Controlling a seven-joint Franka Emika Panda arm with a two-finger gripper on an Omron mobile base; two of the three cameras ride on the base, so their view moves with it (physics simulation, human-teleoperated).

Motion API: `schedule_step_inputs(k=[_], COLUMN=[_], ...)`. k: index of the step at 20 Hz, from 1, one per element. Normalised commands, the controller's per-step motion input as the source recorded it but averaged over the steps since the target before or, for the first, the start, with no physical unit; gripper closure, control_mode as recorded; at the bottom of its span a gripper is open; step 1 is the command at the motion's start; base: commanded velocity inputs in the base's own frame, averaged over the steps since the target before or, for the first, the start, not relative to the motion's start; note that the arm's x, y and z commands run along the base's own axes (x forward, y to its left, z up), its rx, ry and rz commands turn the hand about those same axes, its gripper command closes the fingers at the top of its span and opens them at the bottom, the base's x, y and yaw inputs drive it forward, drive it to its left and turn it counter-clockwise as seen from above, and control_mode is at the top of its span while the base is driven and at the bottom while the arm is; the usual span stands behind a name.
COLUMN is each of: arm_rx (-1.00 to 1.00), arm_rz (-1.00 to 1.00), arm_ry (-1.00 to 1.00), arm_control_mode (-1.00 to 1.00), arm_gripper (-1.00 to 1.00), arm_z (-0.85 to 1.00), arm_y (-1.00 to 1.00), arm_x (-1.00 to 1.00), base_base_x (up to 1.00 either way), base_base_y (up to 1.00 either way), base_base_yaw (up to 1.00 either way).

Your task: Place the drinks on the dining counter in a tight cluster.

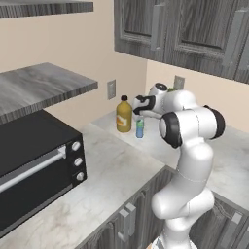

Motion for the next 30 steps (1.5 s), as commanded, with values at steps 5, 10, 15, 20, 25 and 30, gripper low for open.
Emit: schedule_step_inputs(k=[5,10,15,20,25,30], arm_rx=[0.0,0.0,0.0,0.0,0.0,0.0], arm_rz=[0.0,0.0,0.0,0.0,0.0,0.01], arm_ry=[0.04,0.01,0.0,0.0,0.0,0.0], arm_control_mode=[-1.0,-1.0,-1.0,-1.0,-1.0,-1.0], arm_gripper=[-1.0,-1.0,-1.0,-1.0,-1.0,-1.0], arm_z=[-0.14,-0.16,-0.14,-0.11,-0.01,0.0], arm_y=[0.08,0.08,0.03,0.0,0.0,0.0], arm_x=[0.17,0.13,0.23,0.05,0.0,0.0], base_base_x=[0.0,0.0,0.0,0.0,0.0,0.0], base_base_y=[0.0,0.0,0.0,0.0,0.0,0.0], base_base_yaw=[0.0,0.0,0.0,0.0,0.0,0.0])
